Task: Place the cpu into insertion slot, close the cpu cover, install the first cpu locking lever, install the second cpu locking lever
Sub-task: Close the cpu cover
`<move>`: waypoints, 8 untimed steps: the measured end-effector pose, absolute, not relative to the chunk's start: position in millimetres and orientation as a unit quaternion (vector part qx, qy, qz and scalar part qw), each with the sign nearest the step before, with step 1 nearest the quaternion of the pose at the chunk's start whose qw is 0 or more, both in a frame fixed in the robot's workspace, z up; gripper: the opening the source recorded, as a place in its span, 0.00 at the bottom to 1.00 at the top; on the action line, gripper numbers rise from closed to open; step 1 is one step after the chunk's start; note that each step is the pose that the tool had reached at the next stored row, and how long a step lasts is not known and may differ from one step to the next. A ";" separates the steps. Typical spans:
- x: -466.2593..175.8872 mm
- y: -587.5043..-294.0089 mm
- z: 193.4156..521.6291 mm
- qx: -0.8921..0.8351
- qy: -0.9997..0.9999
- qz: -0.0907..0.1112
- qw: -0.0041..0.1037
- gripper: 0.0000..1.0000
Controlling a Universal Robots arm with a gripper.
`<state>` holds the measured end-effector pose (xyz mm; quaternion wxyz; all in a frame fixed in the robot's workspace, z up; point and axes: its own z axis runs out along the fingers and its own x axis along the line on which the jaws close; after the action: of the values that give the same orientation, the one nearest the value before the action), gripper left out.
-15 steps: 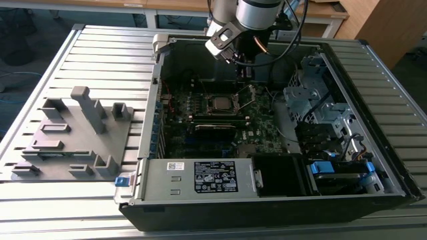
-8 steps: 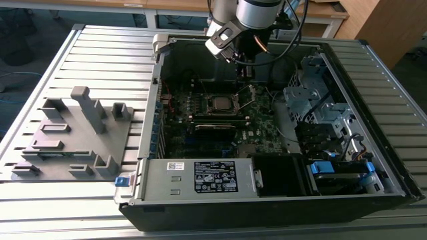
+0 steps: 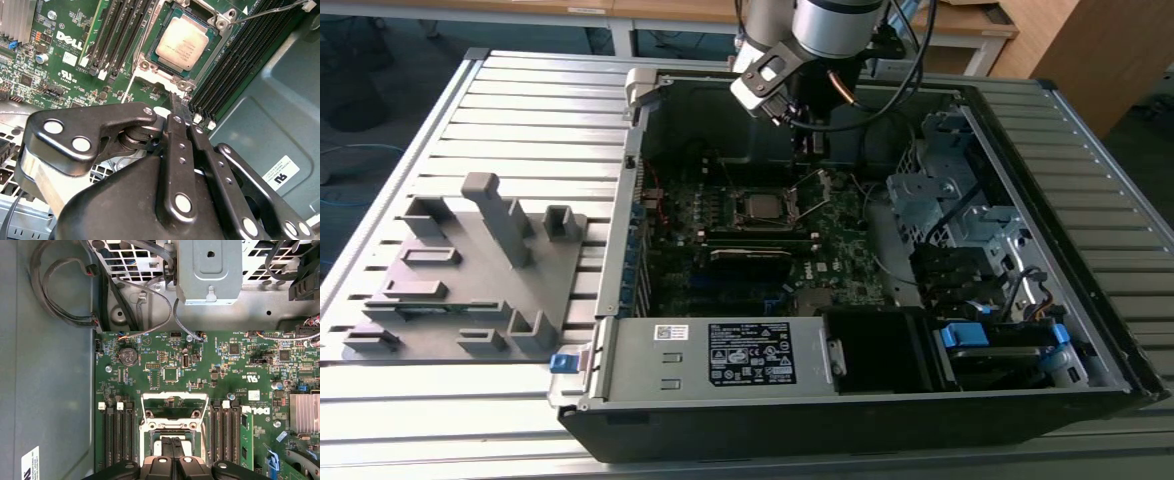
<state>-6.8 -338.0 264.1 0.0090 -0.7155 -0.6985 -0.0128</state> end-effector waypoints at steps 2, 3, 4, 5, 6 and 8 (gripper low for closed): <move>-5.6 -338.0 264.1 -0.715 -0.698 -0.013 0.009 0.10; -4.7 -338.0 264.1 -0.715 -0.698 -0.013 0.009 0.10; -2.4 -337.9 264.0 -0.715 -0.698 -0.013 0.009 0.10; -1.1 -337.8 264.0 -0.715 -0.698 -0.013 0.009 0.10; 0.2 -337.8 264.0 -0.715 -0.698 -0.013 0.009 0.10; 3.4 -337.6 263.9 -0.715 -0.698 -0.013 0.009 0.10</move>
<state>3.4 -337.6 263.9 0.0090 -0.7155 -0.6985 -0.0128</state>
